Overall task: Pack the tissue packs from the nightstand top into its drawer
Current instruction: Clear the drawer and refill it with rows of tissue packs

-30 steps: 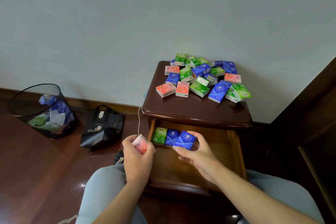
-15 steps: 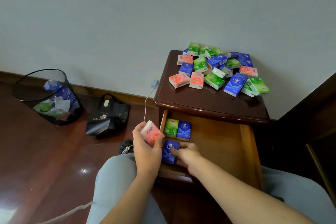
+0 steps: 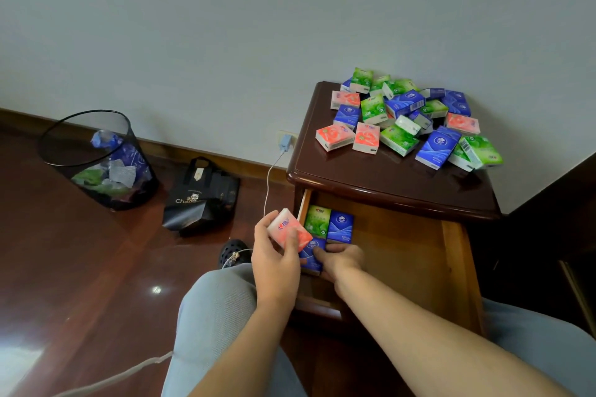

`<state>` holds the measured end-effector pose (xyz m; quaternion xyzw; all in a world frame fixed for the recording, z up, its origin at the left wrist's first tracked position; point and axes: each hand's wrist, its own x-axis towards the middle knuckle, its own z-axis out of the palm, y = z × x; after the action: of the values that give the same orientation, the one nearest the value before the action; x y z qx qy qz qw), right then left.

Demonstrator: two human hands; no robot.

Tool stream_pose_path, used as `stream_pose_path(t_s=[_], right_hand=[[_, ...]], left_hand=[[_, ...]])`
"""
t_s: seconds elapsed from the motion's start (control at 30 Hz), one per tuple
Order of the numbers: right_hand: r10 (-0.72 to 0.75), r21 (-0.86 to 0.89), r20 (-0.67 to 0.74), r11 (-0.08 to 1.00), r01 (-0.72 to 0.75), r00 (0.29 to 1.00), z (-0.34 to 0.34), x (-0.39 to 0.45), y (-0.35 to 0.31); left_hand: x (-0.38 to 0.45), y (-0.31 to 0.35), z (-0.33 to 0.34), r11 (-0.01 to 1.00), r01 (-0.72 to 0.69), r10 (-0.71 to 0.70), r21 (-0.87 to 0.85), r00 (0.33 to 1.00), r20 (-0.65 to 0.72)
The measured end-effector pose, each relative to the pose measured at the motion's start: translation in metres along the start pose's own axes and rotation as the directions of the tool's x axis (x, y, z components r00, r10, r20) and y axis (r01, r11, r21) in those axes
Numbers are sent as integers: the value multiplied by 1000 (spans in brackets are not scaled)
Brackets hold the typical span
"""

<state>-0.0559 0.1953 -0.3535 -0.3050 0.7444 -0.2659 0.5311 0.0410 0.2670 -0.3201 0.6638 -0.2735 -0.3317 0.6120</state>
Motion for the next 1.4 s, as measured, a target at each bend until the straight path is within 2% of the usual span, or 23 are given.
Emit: stream_pose_path(t_s=[0.3,0.4,0.47,0.5,0.53,0.6,0.63,0.73,0.83,0.93,1.0,1.1,1.17,1.27,1.4], right_hand=[[43,63,-36,997,-40,998,-5,-1,1],[-97,-24,-61,995,96,993,-19,-10,-1],[-172,12,65,985,172,983,-29,-15,-4],[-147,84,196,988,132,970,-32,-19,-7],[-89,157,346,987,36,934,-35,-24,-10],[32,219,605,954,-205,796,-40,-32,-17],[56,226,686,931,-285,725,-43,-34,-18],[14,268,804,884,-384,595,-54,-33,-19],[-8,277,842,865,-419,539,-71,-29,-16],[6,261,815,889,-377,579,-84,-23,-14],[31,179,774,948,-265,633,-89,-22,-16],[49,34,660,995,-95,750,-92,-22,-15],[12,-4,563,1000,-12,826,-93,-21,-13],[-31,45,481,999,11,876,-94,-20,-9],[3,102,432,993,-52,902,-93,-18,-9]], left_hand=[[-1,2,0,999,39,-39,-7,999,30],[-1,3,0,998,59,-60,15,997,46],[-1,3,1,999,41,-44,33,996,81],[-1,3,2,999,22,-26,36,993,114],[-1,3,3,999,1,-7,43,989,148],[-1,2,2,996,-44,28,78,980,195],[-1,2,2,993,-63,40,103,977,207],[0,1,0,982,-86,42,167,966,253],[0,-1,-1,973,-99,34,206,953,301],[1,-2,0,940,-186,86,285,940,330],[3,-3,1,934,-167,69,317,952,299],[6,-7,2,926,-146,46,349,959,279],[5,-7,2,923,-145,40,356,958,285],[5,-7,3,928,-137,24,348,950,311],[4,-7,2,934,-127,17,333,949,315]])
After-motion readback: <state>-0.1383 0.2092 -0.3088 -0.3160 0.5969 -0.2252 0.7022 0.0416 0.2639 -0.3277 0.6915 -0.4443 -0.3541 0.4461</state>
